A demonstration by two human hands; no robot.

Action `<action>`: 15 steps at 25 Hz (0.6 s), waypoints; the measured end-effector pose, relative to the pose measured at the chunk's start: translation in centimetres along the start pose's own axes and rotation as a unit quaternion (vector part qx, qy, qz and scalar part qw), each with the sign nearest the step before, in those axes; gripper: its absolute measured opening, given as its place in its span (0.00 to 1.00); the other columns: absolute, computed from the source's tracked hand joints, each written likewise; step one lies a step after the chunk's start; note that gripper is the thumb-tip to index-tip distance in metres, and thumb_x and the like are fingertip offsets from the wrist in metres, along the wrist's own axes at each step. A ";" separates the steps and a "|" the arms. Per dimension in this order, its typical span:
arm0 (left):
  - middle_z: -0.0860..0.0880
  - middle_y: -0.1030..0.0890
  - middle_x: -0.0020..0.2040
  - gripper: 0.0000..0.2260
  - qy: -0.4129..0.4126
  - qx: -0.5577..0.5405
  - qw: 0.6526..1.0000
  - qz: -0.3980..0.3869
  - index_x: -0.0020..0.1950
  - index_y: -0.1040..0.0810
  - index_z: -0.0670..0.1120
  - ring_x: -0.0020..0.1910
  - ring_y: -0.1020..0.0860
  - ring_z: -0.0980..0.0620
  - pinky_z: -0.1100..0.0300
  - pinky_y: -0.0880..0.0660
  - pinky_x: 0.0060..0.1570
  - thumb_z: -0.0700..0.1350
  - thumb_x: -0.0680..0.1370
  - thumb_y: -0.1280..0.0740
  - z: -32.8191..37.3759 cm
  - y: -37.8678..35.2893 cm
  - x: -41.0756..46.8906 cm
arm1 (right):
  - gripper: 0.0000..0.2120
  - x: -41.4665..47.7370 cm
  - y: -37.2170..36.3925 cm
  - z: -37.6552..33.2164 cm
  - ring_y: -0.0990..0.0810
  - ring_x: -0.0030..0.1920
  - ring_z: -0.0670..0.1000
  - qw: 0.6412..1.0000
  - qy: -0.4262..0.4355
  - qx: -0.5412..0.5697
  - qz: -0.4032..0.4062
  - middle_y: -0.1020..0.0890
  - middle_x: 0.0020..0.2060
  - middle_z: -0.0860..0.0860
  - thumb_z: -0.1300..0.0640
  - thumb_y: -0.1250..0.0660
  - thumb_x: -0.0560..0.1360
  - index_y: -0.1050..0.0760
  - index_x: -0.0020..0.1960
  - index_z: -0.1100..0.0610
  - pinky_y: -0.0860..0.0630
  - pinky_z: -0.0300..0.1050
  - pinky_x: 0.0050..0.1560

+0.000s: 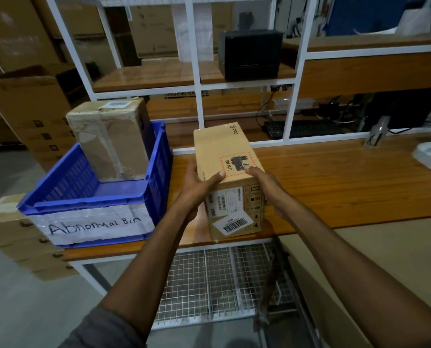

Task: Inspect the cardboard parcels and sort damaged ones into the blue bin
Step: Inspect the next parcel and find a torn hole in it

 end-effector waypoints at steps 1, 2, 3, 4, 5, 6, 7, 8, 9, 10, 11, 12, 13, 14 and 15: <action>0.57 0.23 0.64 0.34 -0.003 -0.004 1.000 -0.004 0.75 0.38 0.57 0.57 0.18 0.57 0.64 0.18 0.41 0.42 0.76 0.22 0.3 0.0 0.0 | 0.32 0.0 0.2 0.2 0.16 0.56 0.51 1.000 0.001 0.006 -0.003 0.15 0.57 0.49 0.32 0.34 0.75 0.28 0.73 0.49 0.21 0.51 0.49; 0.57 0.24 0.66 0.42 -0.010 -0.006 1.000 -0.007 0.81 0.42 0.56 0.59 0.19 0.58 0.64 0.18 0.43 0.41 0.75 0.22 0.5 0.2 0.0 | 0.30 0.0 0.3 0.3 0.17 0.57 0.50 1.000 0.010 0.011 -0.005 0.16 0.59 0.49 0.35 0.33 0.77 0.29 0.74 0.49 0.23 0.50 0.49; 0.58 0.26 0.69 0.48 -0.017 -0.004 1.000 -0.008 0.85 0.47 0.56 0.61 0.21 0.59 0.63 0.18 0.46 0.41 0.74 0.21 0.7 0.5 -0.1 | 0.28 -0.1 0.3 0.3 0.18 0.58 0.49 1.000 0.022 0.018 -0.004 0.17 0.61 0.49 0.40 0.32 0.79 0.31 0.74 0.50 0.24 0.48 0.49; 0.61 0.29 0.71 0.52 -0.026 0.011 1.000 -0.010 0.86 0.51 0.57 0.62 0.23 0.62 0.63 0.18 0.48 0.40 0.73 0.20 0.8 0.9 -0.1 | 0.27 -0.2 0.4 0.2 0.18 0.58 0.48 0.999 0.032 0.024 0.000 0.18 0.62 0.50 0.45 0.30 0.80 0.33 0.75 0.50 0.23 0.46 0.49; 0.64 0.32 0.71 0.54 -0.039 0.032 0.999 -0.017 0.86 0.51 0.58 0.61 0.25 0.66 0.64 0.18 0.50 0.40 0.72 0.19 1.2 1.0 -0.3 | 0.28 -0.2 0.6 0.0 0.18 0.59 0.48 0.999 0.043 0.031 0.004 0.19 0.63 0.50 0.50 0.28 0.79 0.35 0.75 0.51 0.22 0.45 0.50; 0.67 0.34 0.69 0.54 -0.050 0.060 0.997 -0.022 0.86 0.51 0.59 0.60 0.27 0.69 0.64 0.18 0.51 0.40 0.72 0.18 1.3 1.3 -0.4 | 0.31 -0.1 0.8 -0.1 0.18 0.59 0.48 0.998 0.053 0.026 0.000 0.19 0.64 0.51 0.56 0.27 0.78 0.38 0.75 0.51 0.21 0.42 0.50; 0.68 0.35 0.67 0.53 -0.060 0.082 0.995 -0.025 0.86 0.50 0.60 0.59 0.28 0.71 0.65 0.18 0.50 0.40 0.72 0.18 1.4 1.6 -0.5 | 0.36 0.0 0.6 -0.4 0.18 0.58 0.46 0.998 0.060 0.013 -0.012 0.20 0.63 0.50 0.62 0.26 0.76 0.42 0.76 0.50 0.20 0.39 0.48; 0.67 0.35 0.66 0.51 -0.060 0.092 0.994 -0.024 0.85 0.48 0.60 0.59 0.28 0.71 0.66 0.18 0.49 0.41 0.73 0.19 1.5 1.8 -0.7 | 0.42 0.1 0.4 -0.4 0.18 0.57 0.45 0.998 0.061 -0.013 -0.027 0.20 0.61 0.49 0.66 0.25 0.74 0.46 0.78 0.49 0.20 0.38 0.46; 0.64 0.35 0.66 0.45 -0.058 0.096 0.993 -0.019 0.84 0.44 0.61 0.61 0.28 0.68 0.67 0.19 0.48 0.46 0.75 0.20 1.3 2.2 -0.7 | 0.48 0.0 0.0 -0.5 0.18 0.56 0.45 0.996 0.061 -0.043 -0.043 0.20 0.59 0.47 0.69 0.24 0.72 0.49 0.79 0.47 0.19 0.38 0.45; 0.60 0.33 0.67 0.39 -0.055 0.102 0.993 -0.012 0.81 0.39 0.61 0.63 0.27 0.64 0.66 0.21 0.50 0.52 0.76 0.22 1.0 2.5 -0.6 | 0.51 -0.1 -0.4 -0.4 0.18 0.56 0.45 0.993 0.062 -0.082 -0.051 0.20 0.57 0.46 0.69 0.22 0.70 0.50 0.80 0.48 0.20 0.38 0.45; 0.55 0.32 0.68 0.33 -0.049 0.107 0.993 0.003 0.78 0.35 0.59 0.65 0.26 0.59 0.65 0.22 0.52 0.58 0.77 0.24 0.6 2.8 -0.7 | 0.51 -0.3 -0.6 -0.3 0.18 0.58 0.47 0.990 0.064 -0.117 -0.048 0.20 0.56 0.44 0.67 0.21 0.69 0.48 0.80 0.49 0.20 0.38 0.46; 0.52 0.30 0.67 0.29 -0.044 0.109 0.993 0.031 0.72 0.31 0.56 0.65 0.24 0.54 0.63 0.22 0.53 0.64 0.76 0.27 0.2 3.4 -0.8 | 0.49 -0.5 -0.8 -0.5 0.19 0.61 0.48 0.987 0.068 -0.140 -0.042 0.22 0.57 0.43 0.65 0.19 0.69 0.46 0.79 0.51 0.21 0.38 0.46; 0.50 0.29 0.65 0.28 -0.043 0.112 0.991 0.060 0.67 0.30 0.54 0.64 0.23 0.51 0.61 0.22 0.53 0.69 0.75 0.29 0.0 4.1 -0.7 | 0.47 -0.6 -0.8 -0.8 0.20 0.62 0.48 0.986 0.073 -0.144 -0.031 0.23 0.58 0.42 0.60 0.18 0.70 0.44 0.78 0.51 0.21 0.38 0.48; 0.49 0.28 0.64 0.28 -0.045 0.114 0.989 0.085 0.62 0.30 0.52 0.63 0.22 0.50 0.58 0.21 0.53 0.71 0.75 0.30 0.0 4.7 -0.6 | 0.44 -0.5 -0.6 -1.4 0.20 0.61 0.47 0.987 0.078 -0.137 -0.015 0.23 0.59 0.43 0.54 0.18 0.71 0.43 0.77 0.51 0.21 0.41 0.51; 0.49 0.27 0.63 0.27 -0.052 0.118 0.987 0.093 0.60 0.30 0.51 0.62 0.21 0.51 0.55 0.19 0.55 0.70 0.75 0.29 0.5 4.9 -0.6 | 0.42 -0.3 -0.4 -2.2 0.20 0.58 0.47 0.989 0.079 -0.121 0.003 0.23 0.59 0.44 0.46 0.21 0.72 0.43 0.76 0.49 0.20 0.46 0.53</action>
Point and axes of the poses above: each hand's wrist, its own x-axis towards the middle knuckle, its own y-axis out of the back of the hand, z = x × y, the point moved 10 cm from there along x, towards the middle knuckle
